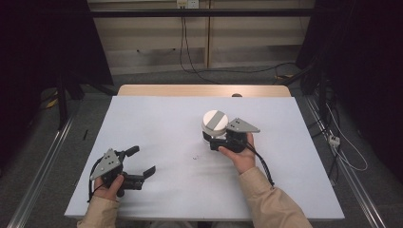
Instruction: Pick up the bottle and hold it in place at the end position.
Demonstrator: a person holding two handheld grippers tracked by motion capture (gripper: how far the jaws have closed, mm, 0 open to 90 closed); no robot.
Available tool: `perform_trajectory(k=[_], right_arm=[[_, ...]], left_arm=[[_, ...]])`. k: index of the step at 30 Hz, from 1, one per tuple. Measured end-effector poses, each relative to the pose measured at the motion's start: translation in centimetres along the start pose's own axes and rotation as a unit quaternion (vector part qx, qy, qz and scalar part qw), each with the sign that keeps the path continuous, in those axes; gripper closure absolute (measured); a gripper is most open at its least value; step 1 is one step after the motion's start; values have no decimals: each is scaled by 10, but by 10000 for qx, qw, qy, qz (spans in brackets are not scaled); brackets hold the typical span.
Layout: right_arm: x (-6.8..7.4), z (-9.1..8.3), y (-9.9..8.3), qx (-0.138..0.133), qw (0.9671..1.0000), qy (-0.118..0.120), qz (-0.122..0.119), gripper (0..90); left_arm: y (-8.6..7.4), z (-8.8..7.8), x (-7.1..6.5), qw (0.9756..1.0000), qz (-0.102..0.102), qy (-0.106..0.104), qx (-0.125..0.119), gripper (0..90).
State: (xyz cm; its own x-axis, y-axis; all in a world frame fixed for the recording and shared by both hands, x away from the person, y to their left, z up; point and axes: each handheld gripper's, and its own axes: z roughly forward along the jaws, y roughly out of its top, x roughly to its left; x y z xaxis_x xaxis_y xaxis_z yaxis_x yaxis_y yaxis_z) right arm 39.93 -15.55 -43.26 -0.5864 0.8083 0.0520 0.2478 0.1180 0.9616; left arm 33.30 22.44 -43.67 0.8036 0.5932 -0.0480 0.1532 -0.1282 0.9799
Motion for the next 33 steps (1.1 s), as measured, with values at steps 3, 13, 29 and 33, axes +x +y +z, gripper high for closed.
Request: perform_trajectory(k=[3, 13, 29, 33], right_arm=[[1, 4, 0, 15, 10000, 9, -16, 185], [0, 15, -3, 69, 10000, -24, -4, 185], [0, 25, -6, 131, 9999, -10, -40, 185], [1, 30, -7, 166, 9999, 2, -36, 185]], left_arm=[[0, 0, 0, 10000, 6, -2, -1, 33], [0, 0, 0, 10000, -45, -17, -33, 33], [-1, 0, 1, 10000, -33, -23, -1, 33], [-1, 0, 1, 10000, -31, -22, -1, 33]])
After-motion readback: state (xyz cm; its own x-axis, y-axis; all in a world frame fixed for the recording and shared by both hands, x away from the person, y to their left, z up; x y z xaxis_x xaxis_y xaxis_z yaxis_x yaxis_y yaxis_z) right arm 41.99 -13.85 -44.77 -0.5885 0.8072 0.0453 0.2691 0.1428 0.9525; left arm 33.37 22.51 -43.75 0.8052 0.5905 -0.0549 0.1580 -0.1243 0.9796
